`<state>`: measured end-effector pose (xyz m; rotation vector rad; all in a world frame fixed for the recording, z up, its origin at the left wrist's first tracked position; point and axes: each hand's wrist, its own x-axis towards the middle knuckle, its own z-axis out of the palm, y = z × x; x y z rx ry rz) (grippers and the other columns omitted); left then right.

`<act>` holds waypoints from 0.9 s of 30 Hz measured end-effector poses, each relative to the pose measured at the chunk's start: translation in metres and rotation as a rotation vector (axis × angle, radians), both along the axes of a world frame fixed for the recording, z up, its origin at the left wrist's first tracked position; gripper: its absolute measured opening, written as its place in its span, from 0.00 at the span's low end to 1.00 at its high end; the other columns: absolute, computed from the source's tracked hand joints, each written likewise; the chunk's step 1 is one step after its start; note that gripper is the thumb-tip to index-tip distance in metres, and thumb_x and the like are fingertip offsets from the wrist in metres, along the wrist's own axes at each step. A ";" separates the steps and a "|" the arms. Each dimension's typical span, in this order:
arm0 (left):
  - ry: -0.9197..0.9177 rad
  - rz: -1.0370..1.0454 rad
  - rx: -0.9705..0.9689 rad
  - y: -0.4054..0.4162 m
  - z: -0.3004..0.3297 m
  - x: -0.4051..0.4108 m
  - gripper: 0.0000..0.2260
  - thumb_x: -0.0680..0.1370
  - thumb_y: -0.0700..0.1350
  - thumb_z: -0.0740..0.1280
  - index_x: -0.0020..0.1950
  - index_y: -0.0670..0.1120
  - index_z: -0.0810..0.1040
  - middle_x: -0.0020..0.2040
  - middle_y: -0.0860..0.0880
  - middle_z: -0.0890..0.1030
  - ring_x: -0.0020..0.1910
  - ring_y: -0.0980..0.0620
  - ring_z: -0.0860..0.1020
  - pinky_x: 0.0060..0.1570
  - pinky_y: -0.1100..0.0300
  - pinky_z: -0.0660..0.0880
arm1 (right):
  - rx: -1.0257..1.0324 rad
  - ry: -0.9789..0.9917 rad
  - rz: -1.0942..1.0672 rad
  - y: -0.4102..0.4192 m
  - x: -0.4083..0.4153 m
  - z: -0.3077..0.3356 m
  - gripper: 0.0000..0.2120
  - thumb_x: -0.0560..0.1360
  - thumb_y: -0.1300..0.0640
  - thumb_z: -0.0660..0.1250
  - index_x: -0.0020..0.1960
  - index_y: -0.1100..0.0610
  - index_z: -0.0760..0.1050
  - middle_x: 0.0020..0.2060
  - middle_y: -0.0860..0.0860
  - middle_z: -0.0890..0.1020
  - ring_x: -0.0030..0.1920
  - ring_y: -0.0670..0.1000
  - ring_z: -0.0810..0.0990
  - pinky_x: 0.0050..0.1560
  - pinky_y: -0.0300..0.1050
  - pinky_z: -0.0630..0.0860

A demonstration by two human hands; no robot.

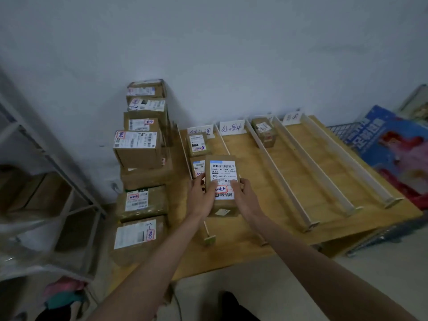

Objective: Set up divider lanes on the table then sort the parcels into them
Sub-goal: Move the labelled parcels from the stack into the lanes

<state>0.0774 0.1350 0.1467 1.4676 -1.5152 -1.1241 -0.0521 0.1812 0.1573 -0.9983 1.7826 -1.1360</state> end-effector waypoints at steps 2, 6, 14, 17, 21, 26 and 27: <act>-0.024 -0.022 -0.020 -0.012 0.006 -0.019 0.22 0.81 0.55 0.63 0.73 0.50 0.69 0.67 0.50 0.69 0.61 0.53 0.74 0.59 0.57 0.72 | 0.006 0.030 -0.042 -0.010 -0.015 0.003 0.18 0.82 0.44 0.56 0.66 0.53 0.66 0.55 0.52 0.81 0.48 0.48 0.81 0.47 0.43 0.78; -0.020 -0.031 -0.023 -0.037 0.009 -0.053 0.21 0.80 0.54 0.63 0.72 0.50 0.69 0.66 0.50 0.70 0.59 0.52 0.74 0.56 0.58 0.72 | 0.003 0.007 -0.067 -0.033 -0.045 0.007 0.20 0.82 0.44 0.56 0.69 0.54 0.65 0.55 0.53 0.82 0.50 0.51 0.82 0.45 0.45 0.78; -0.039 -0.008 -0.018 -0.093 -0.006 -0.141 0.23 0.80 0.59 0.62 0.73 0.54 0.68 0.69 0.51 0.67 0.67 0.51 0.70 0.64 0.56 0.68 | -0.012 0.018 -0.023 -0.093 -0.138 -0.007 0.21 0.82 0.43 0.56 0.69 0.53 0.67 0.54 0.50 0.82 0.49 0.48 0.82 0.50 0.48 0.80; -0.037 0.026 -0.011 -0.118 -0.013 -0.185 0.22 0.80 0.57 0.62 0.73 0.52 0.68 0.68 0.50 0.69 0.63 0.52 0.72 0.62 0.55 0.70 | 0.006 0.025 0.008 -0.123 -0.183 -0.015 0.21 0.82 0.43 0.56 0.69 0.54 0.67 0.54 0.50 0.82 0.50 0.50 0.82 0.53 0.54 0.80; -0.042 0.071 0.016 -0.145 -0.016 -0.233 0.22 0.81 0.56 0.62 0.74 0.51 0.68 0.67 0.51 0.69 0.57 0.56 0.74 0.55 0.58 0.73 | 0.033 0.062 0.058 -0.161 -0.234 -0.024 0.24 0.82 0.41 0.55 0.73 0.54 0.64 0.58 0.52 0.81 0.53 0.52 0.81 0.56 0.54 0.79; -0.036 0.119 0.015 -0.180 -0.023 -0.268 0.23 0.81 0.55 0.63 0.74 0.50 0.68 0.66 0.51 0.69 0.55 0.55 0.77 0.47 0.65 0.75 | 0.033 0.050 0.099 -0.205 -0.270 -0.039 0.23 0.82 0.41 0.56 0.71 0.53 0.67 0.54 0.50 0.82 0.51 0.51 0.82 0.56 0.56 0.79; -0.040 0.123 0.014 -0.189 -0.026 -0.272 0.22 0.81 0.55 0.63 0.74 0.50 0.68 0.66 0.51 0.70 0.55 0.55 0.77 0.48 0.63 0.76 | 0.034 0.046 0.107 -0.214 -0.275 -0.043 0.23 0.82 0.41 0.56 0.71 0.54 0.67 0.54 0.50 0.82 0.51 0.51 0.82 0.56 0.56 0.79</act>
